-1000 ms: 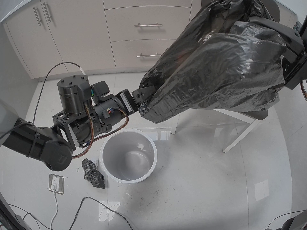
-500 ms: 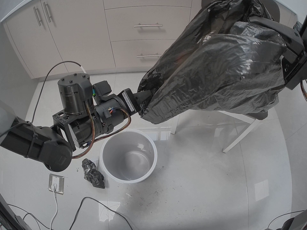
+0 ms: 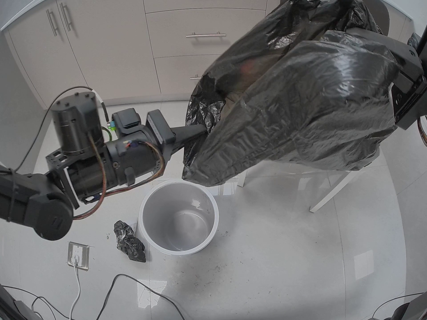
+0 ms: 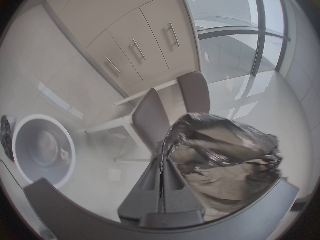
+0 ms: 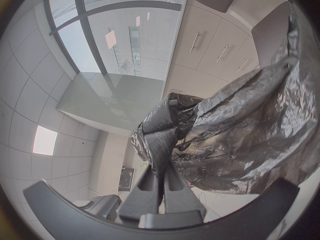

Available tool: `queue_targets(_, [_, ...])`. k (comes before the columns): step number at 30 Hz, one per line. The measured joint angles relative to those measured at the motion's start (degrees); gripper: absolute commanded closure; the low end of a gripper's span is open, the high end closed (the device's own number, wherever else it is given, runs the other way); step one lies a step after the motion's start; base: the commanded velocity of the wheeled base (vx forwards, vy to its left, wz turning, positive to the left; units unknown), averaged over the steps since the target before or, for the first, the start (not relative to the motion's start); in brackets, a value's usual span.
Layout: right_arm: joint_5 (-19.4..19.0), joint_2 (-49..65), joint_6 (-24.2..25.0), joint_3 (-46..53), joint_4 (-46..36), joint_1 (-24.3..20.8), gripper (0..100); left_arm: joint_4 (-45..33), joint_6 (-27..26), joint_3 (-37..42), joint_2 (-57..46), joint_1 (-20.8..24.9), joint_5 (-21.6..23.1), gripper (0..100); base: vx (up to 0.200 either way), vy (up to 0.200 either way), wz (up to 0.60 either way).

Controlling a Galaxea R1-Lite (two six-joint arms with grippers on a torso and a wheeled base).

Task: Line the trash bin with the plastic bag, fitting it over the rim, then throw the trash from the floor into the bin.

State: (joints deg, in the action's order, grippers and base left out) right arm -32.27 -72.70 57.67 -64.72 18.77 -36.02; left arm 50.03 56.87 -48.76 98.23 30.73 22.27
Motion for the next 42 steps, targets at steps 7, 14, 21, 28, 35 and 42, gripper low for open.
queue_targets(7, [-0.4, -0.7, -0.5, 1.1, 0.3, 0.0, 100, 0.5, 12.1, 5.5, -9.4, -5.7, 15.3, 100, 0.0, 0.0, 0.0])
queue_targets(14, [-3.6, -2.7, -2.5, 2.3, 0.6, 0.4, 100, 0.6, 14.7, 11.8, -15.8, -13.2, 22.0, 100, 0.0, 0.0, 0.0])
queue_targets(21, [-6.4, -4.6, -5.2, 5.8, 4.5, 1.4, 100, 0.7, 16.9, 15.1, -20.8, -16.9, 24.6, 100, 0.0, 0.0, 0.0])
queue_targets(28, [-6.8, -8.8, -6.5, 9.5, 13.8, 1.2, 100, 0.7, 19.2, 18.7, -25.9, -20.6, 27.1, 100, 0.0, 0.0, 0.0])
queue_targets(35, [-6.0, -13.6, -6.7, 11.1, 17.7, -2.0, 100, 0.2, 19.4, 20.7, -27.8, -23.8, 27.2, 100, 0.0, 0.0, 0.0])
queue_targets(42, [-5.0, -17.8, -8.8, 11.3, 18.1, -3.7, 100, 0.1, 18.3, 22.2, -27.7, -25.4, 27.2, 100, 0.0, 0.0, 0.0])
